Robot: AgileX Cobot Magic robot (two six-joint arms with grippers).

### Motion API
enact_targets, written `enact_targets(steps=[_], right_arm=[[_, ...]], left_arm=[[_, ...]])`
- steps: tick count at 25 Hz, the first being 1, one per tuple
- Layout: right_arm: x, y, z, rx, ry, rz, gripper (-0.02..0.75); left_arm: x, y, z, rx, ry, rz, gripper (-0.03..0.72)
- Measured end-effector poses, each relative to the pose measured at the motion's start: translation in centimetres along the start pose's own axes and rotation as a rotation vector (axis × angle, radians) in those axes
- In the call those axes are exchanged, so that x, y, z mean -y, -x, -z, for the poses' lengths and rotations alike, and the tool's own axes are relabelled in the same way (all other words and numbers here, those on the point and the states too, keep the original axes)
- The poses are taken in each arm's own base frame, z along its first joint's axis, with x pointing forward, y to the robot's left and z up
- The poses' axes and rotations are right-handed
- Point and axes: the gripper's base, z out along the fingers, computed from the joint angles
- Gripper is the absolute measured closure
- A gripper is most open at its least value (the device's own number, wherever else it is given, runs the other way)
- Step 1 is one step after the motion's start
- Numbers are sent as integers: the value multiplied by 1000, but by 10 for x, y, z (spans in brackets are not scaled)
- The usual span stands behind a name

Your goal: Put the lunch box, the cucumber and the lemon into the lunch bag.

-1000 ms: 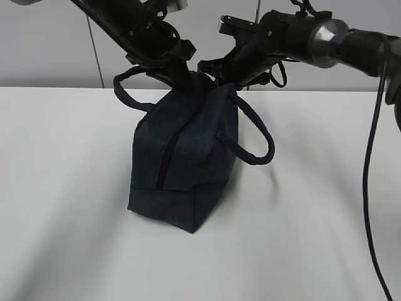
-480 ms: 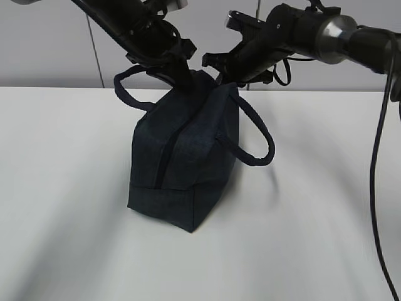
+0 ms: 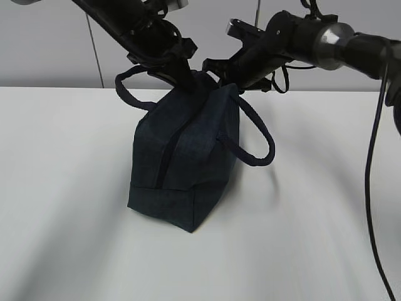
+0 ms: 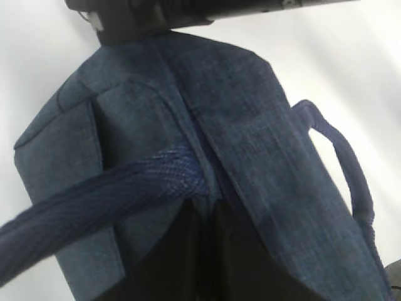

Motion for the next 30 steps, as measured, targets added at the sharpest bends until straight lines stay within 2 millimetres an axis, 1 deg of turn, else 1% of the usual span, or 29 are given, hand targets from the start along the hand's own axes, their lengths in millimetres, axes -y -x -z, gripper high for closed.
enact_targets(steps=[6, 14, 20, 30], right_arm=[[5, -5, -9, -23, 0, -18, 738], [2, 2, -2, -21, 2, 5, 738], [6, -4, -13, -47, 0, -5, 738], [8, -5, -14, -49, 0, -8, 738]], left_arm=[[0, 0, 0, 0, 0, 0, 693], [1, 0, 0, 2, -6, 2, 693], [0, 0, 0, 2, -4, 2, 693], [0, 0, 0, 1, -3, -1, 693]])
